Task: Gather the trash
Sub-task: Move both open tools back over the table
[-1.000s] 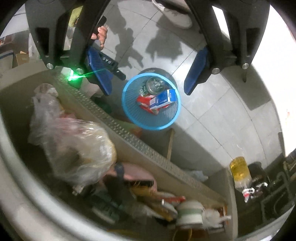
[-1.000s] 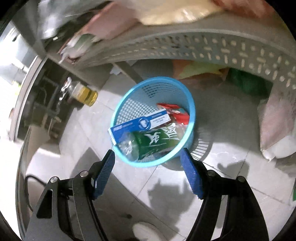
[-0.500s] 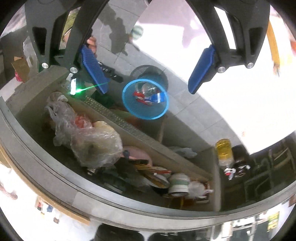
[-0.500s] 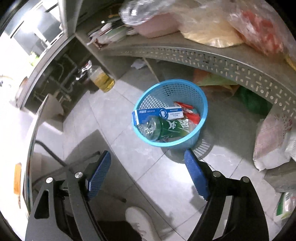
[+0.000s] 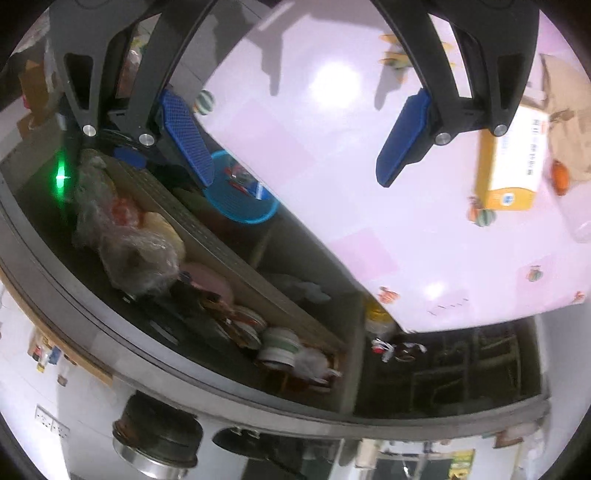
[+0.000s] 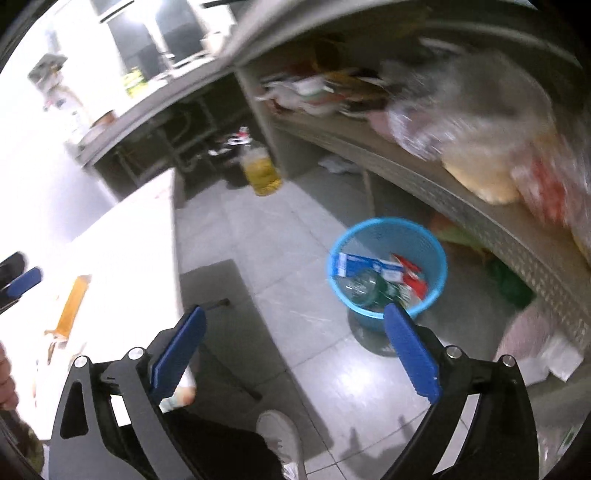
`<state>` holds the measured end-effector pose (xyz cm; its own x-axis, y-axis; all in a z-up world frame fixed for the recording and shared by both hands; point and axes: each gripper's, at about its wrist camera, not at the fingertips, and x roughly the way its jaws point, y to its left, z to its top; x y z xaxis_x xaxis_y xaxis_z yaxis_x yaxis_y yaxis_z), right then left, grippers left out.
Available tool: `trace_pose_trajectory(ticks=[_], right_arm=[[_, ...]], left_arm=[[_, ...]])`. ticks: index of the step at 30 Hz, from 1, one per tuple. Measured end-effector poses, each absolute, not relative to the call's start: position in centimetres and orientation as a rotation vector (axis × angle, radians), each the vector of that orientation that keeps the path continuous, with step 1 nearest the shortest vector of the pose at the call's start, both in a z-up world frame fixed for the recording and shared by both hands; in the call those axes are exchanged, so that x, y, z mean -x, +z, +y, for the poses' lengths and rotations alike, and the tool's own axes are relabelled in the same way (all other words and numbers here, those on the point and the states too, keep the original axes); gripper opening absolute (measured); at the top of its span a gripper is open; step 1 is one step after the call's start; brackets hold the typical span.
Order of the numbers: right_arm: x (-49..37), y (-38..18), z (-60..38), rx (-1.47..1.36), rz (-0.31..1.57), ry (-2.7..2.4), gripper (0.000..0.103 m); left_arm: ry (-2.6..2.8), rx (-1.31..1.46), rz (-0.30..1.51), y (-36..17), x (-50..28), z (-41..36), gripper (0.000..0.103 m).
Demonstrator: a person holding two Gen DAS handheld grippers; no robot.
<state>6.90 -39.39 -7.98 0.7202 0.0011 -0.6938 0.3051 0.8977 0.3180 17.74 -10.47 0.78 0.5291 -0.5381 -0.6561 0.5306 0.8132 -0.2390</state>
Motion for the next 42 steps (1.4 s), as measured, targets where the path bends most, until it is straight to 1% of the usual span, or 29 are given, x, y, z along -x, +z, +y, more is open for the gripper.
trace_pose_trajectory(ticks=[8, 17, 24, 31, 38, 42], right_arm=[[-8.2, -4.5, -31.6, -0.307, 0.764, -0.014, 0.096], [-10.4, -3.6, -24.2, -0.15, 0.807, 0.009, 0.096], [-10.7, -2.4, -19.4, 0.013, 0.752, -0.018, 0.096], [-11.1, -1.7, -16.3, 0.053, 0.747, 0.022, 0.096], [-10.9, -0.9, -13.7, -0.017, 0.746, 0.187, 0.096], [-10.6, -0.4, -11.8, -0.007, 0.735, 0.221, 0.096]], left_arm=[[-0.513, 0.028, 0.764, 1.2, -18.3, -5.7, 0.085], [-0.374, 0.091, 0.768, 1.2, -18.9, -0.2, 0.085], [-0.311, 0.136, 0.757, 1.0, -18.6, 3.5, 0.085], [-0.268, 0.166, 0.732, 0.8, -17.4, 6.9, 0.085], [-0.212, 0.2, 0.697, 0.7, -15.8, 11.4, 0.085], [-0.186, 0.218, 0.681, 0.6, -14.7, 13.5, 0.085]])
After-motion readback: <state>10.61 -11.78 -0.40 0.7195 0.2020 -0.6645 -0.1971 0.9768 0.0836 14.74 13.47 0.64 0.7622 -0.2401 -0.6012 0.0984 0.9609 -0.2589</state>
